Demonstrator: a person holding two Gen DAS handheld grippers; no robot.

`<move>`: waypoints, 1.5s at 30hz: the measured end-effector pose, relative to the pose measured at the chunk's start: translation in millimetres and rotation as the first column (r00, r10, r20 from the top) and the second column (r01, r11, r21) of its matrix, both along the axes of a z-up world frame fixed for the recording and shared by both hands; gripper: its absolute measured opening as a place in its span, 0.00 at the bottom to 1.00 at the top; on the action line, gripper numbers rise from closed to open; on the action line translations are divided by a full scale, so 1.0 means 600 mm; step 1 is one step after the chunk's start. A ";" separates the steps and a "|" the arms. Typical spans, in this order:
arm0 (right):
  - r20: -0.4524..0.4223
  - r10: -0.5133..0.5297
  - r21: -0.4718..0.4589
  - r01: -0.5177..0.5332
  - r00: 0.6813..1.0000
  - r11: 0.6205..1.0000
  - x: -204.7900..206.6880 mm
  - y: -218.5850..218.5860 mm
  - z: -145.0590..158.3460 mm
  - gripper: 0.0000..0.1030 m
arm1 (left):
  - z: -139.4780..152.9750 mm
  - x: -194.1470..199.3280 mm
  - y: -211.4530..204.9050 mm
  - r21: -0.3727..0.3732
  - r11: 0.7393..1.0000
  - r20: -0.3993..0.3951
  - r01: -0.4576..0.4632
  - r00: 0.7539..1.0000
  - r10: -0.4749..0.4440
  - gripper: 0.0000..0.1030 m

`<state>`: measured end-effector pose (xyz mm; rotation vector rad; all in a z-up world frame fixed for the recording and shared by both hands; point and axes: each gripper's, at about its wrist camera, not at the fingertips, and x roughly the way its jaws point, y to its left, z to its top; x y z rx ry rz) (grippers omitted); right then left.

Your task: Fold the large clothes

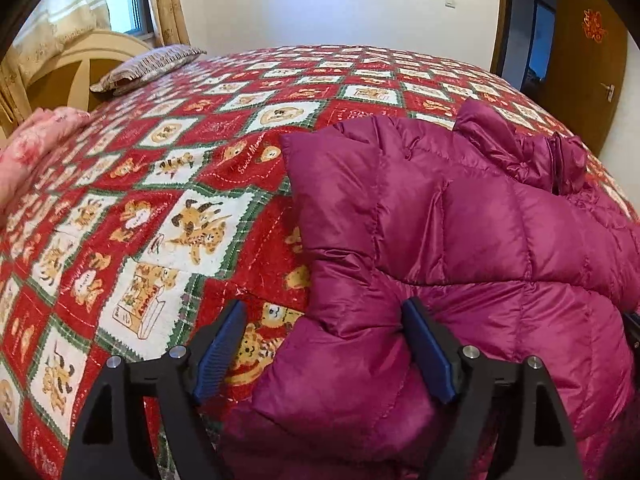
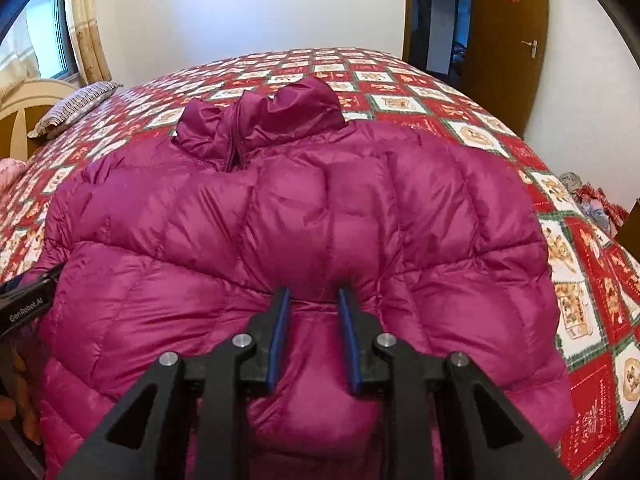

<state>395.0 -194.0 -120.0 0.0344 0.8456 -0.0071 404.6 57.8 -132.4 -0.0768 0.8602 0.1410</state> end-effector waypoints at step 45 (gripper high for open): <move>-0.293 -0.140 0.288 0.227 0.946 0.930 0.254 -0.087 0.062 0.17 | 0.002 0.129 -0.123 0.080 0.994 0.031 -0.070 0.997 0.068 0.81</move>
